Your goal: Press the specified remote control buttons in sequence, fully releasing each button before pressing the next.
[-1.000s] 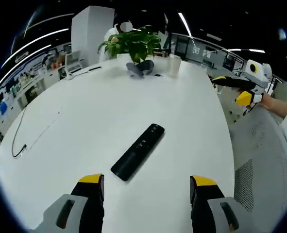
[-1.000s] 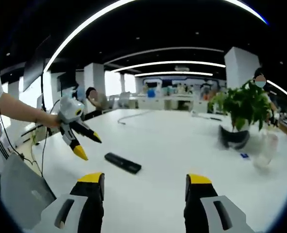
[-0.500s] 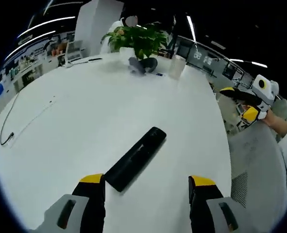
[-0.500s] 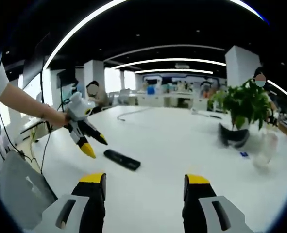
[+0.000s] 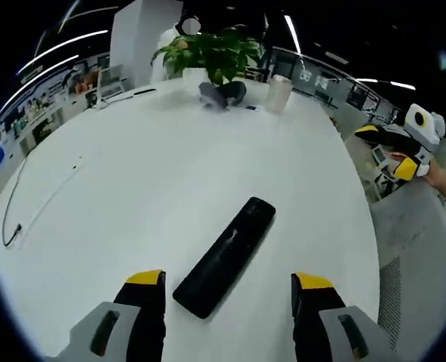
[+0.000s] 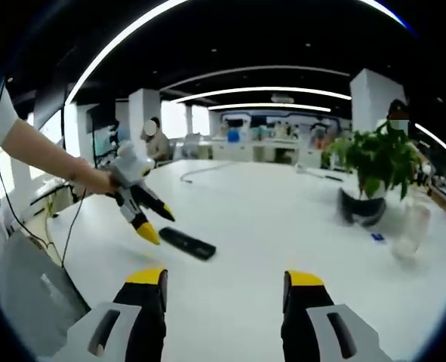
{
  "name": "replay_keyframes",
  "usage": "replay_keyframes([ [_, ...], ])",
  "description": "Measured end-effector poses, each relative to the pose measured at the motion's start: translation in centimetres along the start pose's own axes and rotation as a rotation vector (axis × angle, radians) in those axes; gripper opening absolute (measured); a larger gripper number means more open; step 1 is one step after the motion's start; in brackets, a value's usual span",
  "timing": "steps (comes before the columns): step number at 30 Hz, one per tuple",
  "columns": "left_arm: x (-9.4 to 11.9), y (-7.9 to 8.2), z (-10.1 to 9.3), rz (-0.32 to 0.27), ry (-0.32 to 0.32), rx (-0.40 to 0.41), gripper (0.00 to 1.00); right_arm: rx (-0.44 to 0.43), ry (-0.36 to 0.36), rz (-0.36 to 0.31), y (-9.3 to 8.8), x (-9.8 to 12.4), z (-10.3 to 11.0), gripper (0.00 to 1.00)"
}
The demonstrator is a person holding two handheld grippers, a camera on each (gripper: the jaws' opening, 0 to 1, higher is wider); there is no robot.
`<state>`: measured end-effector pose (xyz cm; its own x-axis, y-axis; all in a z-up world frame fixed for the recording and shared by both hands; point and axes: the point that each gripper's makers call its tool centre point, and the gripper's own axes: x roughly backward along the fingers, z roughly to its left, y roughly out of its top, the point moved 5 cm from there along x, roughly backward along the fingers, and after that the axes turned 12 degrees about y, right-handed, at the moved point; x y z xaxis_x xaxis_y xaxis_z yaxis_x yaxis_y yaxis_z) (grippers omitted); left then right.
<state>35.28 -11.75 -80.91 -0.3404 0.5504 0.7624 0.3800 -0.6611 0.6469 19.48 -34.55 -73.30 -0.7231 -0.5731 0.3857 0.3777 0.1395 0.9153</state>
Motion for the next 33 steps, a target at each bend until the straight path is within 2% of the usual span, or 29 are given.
replay_keyframes([
  [3, -0.5, 0.2, 0.0, 0.009, -0.002, -0.042, 0.65, -0.006, 0.002, 0.005, -0.1, 0.0, -0.1, 0.6],
  [11, -1.4, 0.9, -0.1, 0.033, -0.006, -0.096, 0.65, -0.003, 0.013, 0.024, -0.3, -0.2, 0.1, 0.58],
  [16, -2.2, 0.7, -0.1, 0.08, 0.002, -0.154, 0.63, 0.002, 0.035, 0.005, 0.0, -0.3, 0.4, 0.57],
  [18, -2.4, 0.4, 0.2, 0.11, 0.03, -0.213, 0.59, 0.01, 0.031, 0.02, -0.2, -0.3, 0.4, 0.56],
  [20, -2.8, 0.5, 0.1, 0.102, 0.034, -0.243, 0.56, 0.008, 0.034, 0.014, -0.1, -0.3, 0.4, 0.56],
  [26, -3.1, 0.9, 0.1, 0.106, 0.021, -0.222, 0.48, -0.001, 0.04, 0.02, -0.2, -0.4, 0.4, 0.55],
  [33, -3.2, 1.2, 0.4, 0.142, -0.016, -0.28, 0.44, -0.01, 0.036, 0.02, -0.3, -0.4, 0.3, 0.53],
])
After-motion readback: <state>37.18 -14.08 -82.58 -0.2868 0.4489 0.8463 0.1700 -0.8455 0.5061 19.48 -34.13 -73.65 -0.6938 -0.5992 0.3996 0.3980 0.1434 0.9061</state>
